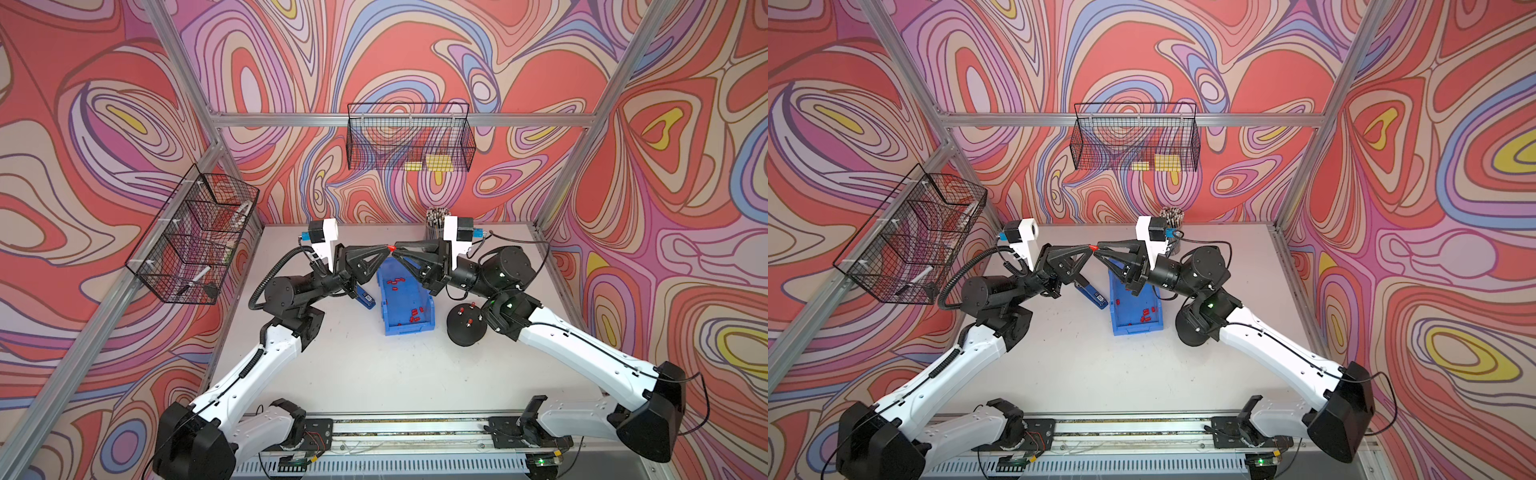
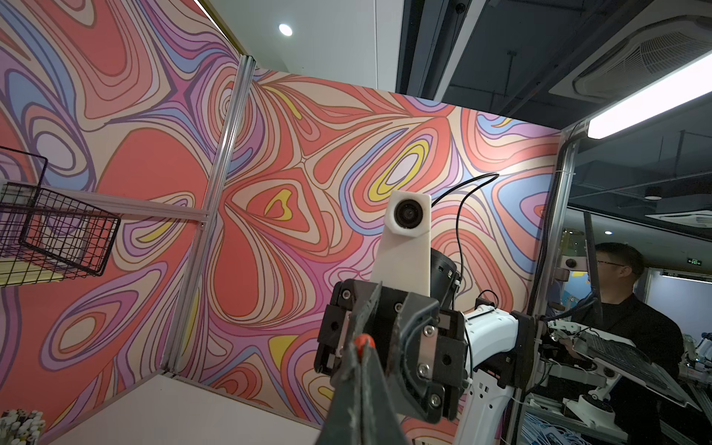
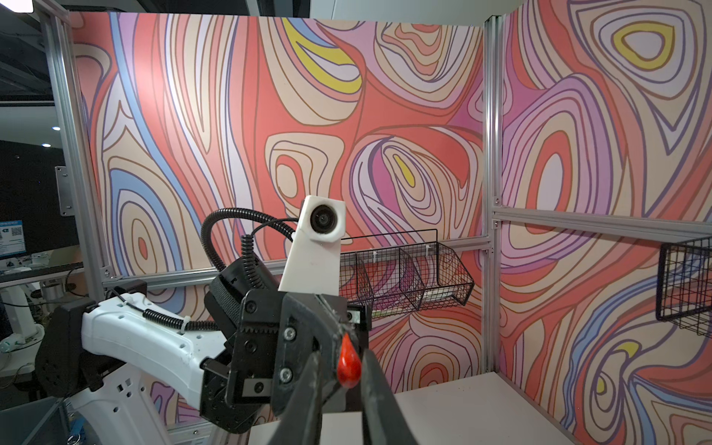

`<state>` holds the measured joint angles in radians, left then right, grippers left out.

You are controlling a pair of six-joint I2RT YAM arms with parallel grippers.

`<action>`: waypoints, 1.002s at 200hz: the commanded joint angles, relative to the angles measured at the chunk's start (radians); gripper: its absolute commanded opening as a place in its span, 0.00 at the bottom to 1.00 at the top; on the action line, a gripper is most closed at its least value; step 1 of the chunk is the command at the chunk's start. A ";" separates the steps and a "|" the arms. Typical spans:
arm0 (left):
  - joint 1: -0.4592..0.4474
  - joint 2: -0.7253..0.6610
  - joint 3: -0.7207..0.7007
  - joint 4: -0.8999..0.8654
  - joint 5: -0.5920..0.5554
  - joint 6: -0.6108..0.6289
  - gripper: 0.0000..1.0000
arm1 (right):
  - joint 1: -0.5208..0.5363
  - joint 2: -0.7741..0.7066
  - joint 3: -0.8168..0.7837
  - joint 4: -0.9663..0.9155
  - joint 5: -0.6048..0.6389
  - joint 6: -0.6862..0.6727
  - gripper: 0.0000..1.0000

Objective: Cover the protruding screws with screw protection sleeves
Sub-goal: Pick up the screw protection sleeve from the storage box.

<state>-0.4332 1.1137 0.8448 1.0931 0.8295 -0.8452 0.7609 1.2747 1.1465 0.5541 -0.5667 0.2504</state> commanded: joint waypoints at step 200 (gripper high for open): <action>-0.004 0.013 -0.002 0.104 0.008 -0.040 0.00 | 0.005 0.023 0.043 -0.010 -0.007 0.004 0.00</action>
<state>-0.4332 1.1164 0.8433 1.1210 0.8253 -0.8654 0.7605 1.2869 1.1652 0.5526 -0.5678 0.2546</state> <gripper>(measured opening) 0.047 0.042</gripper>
